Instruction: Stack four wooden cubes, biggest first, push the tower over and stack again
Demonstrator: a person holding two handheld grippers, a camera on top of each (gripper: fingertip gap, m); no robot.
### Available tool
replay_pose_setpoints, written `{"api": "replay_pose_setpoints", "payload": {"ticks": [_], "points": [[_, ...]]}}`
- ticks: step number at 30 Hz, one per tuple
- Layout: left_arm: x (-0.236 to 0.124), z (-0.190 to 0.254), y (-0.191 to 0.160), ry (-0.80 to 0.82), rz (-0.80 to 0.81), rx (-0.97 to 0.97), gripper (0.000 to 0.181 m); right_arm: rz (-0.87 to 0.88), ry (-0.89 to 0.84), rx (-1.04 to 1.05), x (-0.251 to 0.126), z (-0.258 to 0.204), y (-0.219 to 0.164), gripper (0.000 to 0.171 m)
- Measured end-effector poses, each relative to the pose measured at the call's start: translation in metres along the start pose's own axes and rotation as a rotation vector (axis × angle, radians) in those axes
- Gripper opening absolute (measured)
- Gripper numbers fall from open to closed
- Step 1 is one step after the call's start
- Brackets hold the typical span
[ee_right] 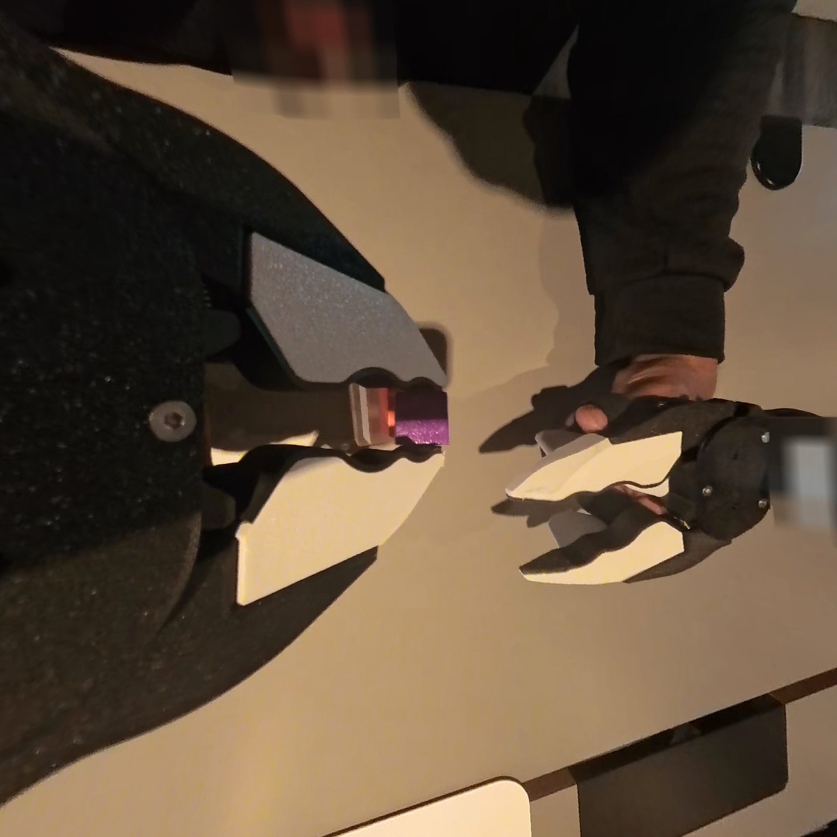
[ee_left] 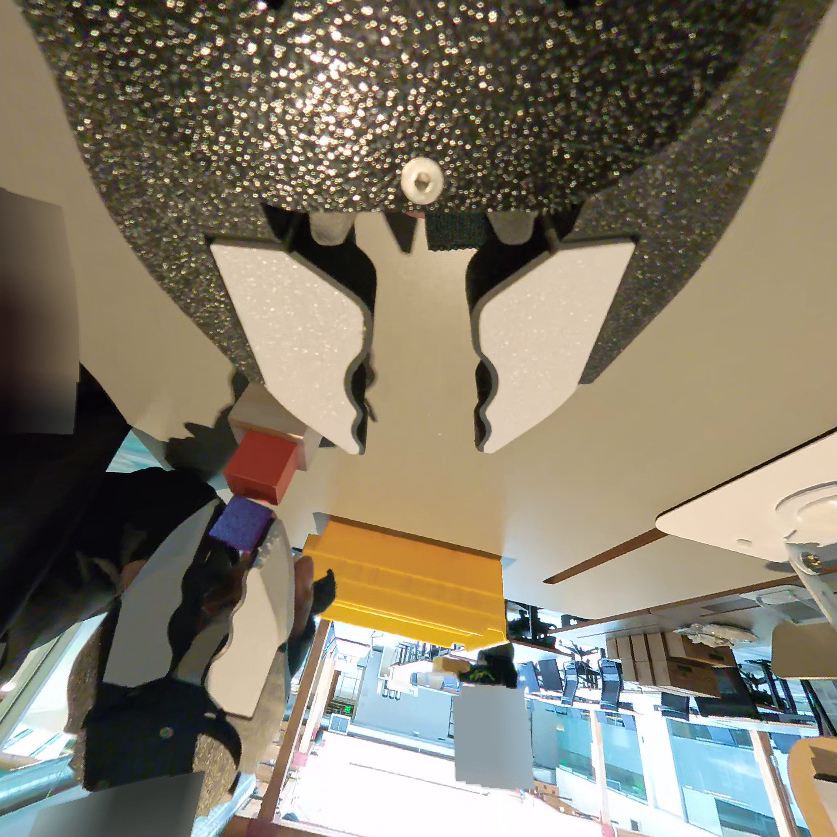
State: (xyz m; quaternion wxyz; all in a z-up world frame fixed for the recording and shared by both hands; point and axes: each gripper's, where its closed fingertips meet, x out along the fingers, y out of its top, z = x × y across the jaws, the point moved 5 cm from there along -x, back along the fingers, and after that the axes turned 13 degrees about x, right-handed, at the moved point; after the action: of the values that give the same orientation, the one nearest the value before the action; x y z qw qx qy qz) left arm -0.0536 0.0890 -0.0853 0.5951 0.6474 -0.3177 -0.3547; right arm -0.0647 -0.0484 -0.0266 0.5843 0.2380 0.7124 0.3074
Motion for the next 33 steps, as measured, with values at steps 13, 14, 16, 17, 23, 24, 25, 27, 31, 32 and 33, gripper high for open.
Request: {"api": "replay_pose_setpoints", "payload": {"ticks": [13, 14, 16, 17, 23, 24, 25, 27, 31, 32, 33], "points": [[0.001, 0.002, -0.001, 0.000, -0.013, 0.016, 0.045, -0.022, -0.022, -0.017, 0.009, -0.003, -0.003, 0.026], [0.001, 0.002, -0.001, 0.000, -0.013, 0.017, 0.045, -0.019, -0.021, -0.019, 0.009, -0.003, -0.003, 0.028], [0.001, 0.002, 0.000, 0.000, -0.011, 0.019, 0.045, -0.014, -0.009, -0.028, 0.007, -0.004, -0.003, 0.035], [0.001, 0.002, 0.000, 0.000, -0.011, 0.020, 0.045, -0.011, 0.005, -0.034, 0.005, -0.004, -0.004, 0.039], [-0.001, 0.006, 0.001, 0.003, 0.004, 0.054, 0.044, 0.047, 0.148, -0.134, -0.028, 0.003, -0.029, 0.047], [-0.003, 0.006, 0.002, 0.008, 0.013, 0.072, 0.040, 0.071, 0.192, -0.160, -0.033, 0.007, -0.037, 0.044], [-0.005, 0.007, 0.003, 0.021, 0.013, 0.113, 0.031, 0.101, 0.234, -0.176, -0.035, 0.014, -0.045, 0.038], [-0.010, 0.005, 0.002, 0.077, -0.007, 0.226, 0.000, 0.178, 0.289, -0.143, -0.030, 0.036, -0.058, 0.022], [-0.007, 0.030, 0.011, -0.058, -0.043, 0.334, 0.000, 0.317, 0.308, 0.114, -0.002, 0.089, -0.076, 0.000], [-0.004, 0.040, 0.013, -0.096, -0.068, 0.377, 0.000, 0.333, 0.305, 0.142, 0.003, 0.095, -0.080, 0.000], [0.000, 0.046, 0.014, -0.105, -0.110, 0.416, 0.000, 0.333, 0.290, 0.149, 0.007, 0.099, -0.083, 0.000]]}}
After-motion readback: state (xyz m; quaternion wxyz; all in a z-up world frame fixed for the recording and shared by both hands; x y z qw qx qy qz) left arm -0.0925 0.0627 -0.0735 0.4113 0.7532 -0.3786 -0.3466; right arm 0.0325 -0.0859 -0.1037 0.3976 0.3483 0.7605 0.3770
